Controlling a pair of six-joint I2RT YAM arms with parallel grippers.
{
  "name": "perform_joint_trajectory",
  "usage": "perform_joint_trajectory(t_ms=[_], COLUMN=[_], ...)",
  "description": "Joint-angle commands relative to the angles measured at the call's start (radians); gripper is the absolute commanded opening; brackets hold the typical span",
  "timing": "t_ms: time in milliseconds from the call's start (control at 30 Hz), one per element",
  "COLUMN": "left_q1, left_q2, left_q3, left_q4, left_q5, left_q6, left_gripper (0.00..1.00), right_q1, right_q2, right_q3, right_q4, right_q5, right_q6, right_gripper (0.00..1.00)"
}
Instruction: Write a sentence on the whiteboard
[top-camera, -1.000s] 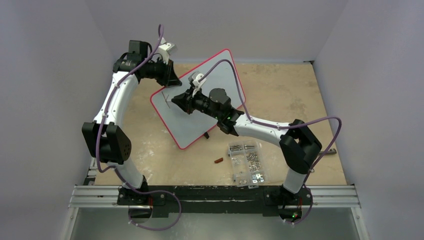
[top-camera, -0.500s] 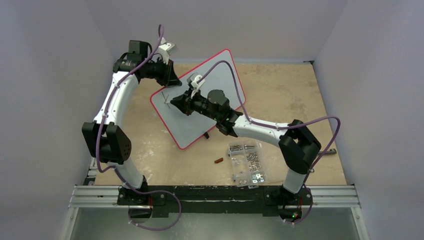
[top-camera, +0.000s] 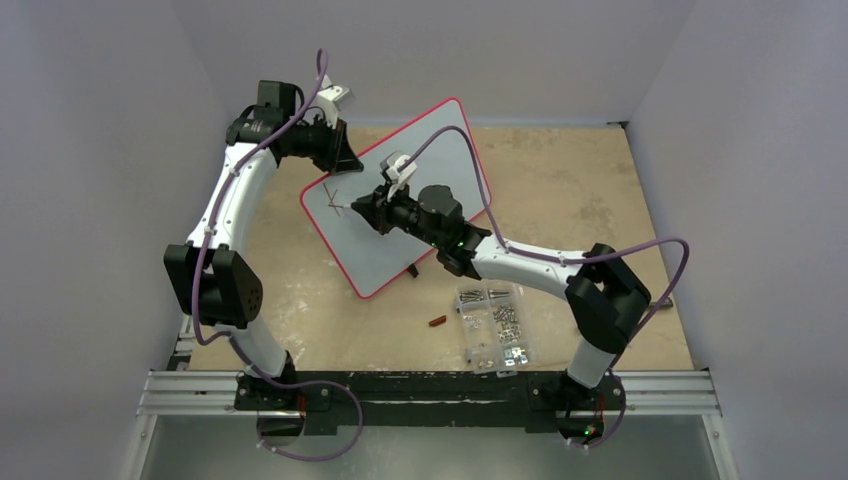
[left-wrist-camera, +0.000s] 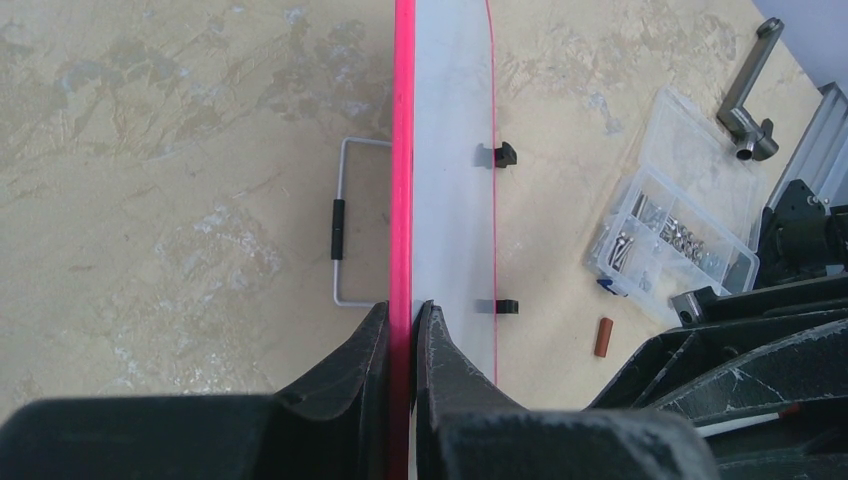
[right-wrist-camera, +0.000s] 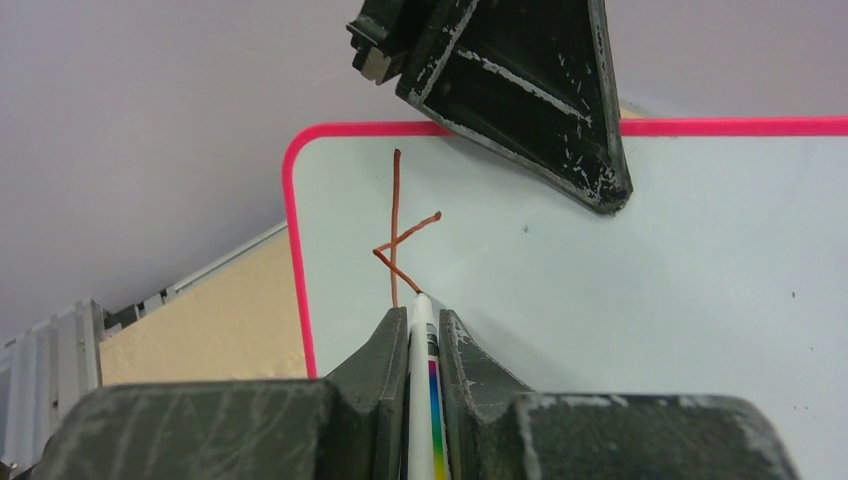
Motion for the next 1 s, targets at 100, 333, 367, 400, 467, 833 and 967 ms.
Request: perform_joint_trajectory(t_ms=[100, 333, 367, 400, 467, 833, 967], left_q1=[-0.034, -0.036, -0.038, -0.039, -0.041, -0.046, -0.048], left_q2=[-0.014, -0.014, -0.014, -0.014, -0.015, -0.025, -0.024], left_q3=[0.002, 0.002, 0.001, 0.001, -0.001, -0.002, -0.001], left_q4=[-0.078, -0.081, -0.082, -0.084, -0.086, -0.091, -0.093], left_q5=[-0.074, -0.079, -0.083, -0.087, -0.093, -0.086, -0.087], left_q6=[0.099, 0.102, 0.103, 0.105, 0.108, 0.113, 0.115], left_gripper=[0.00, 0.00, 0.00, 0.00, 0.00, 0.00, 0.00], right_q1=[-0.013, -0.013, -0.013, -0.013, -0.013, -0.035, -0.055], right_q2=[-0.033, -0.081, -0.086, -0.094, -0.116, -0.167, -0.141], right_q3=[-0.027, -0.037, -0.039, -0.047, -0.066, -0.115, -0.079], right_q4=[-0.078, -0.059, -0.052, -0.044, -0.020, 0.076, 0.068], right_q5=[0.100, 0.023, 0.005, -0.007, -0.018, 0.034, 0.004], right_q6=[-0.054, -0.054, -0.054, -0.053, -0.052, -0.081, -0.072], right_gripper=[0.00, 0.00, 0.00, 0.00, 0.00, 0.00, 0.00])
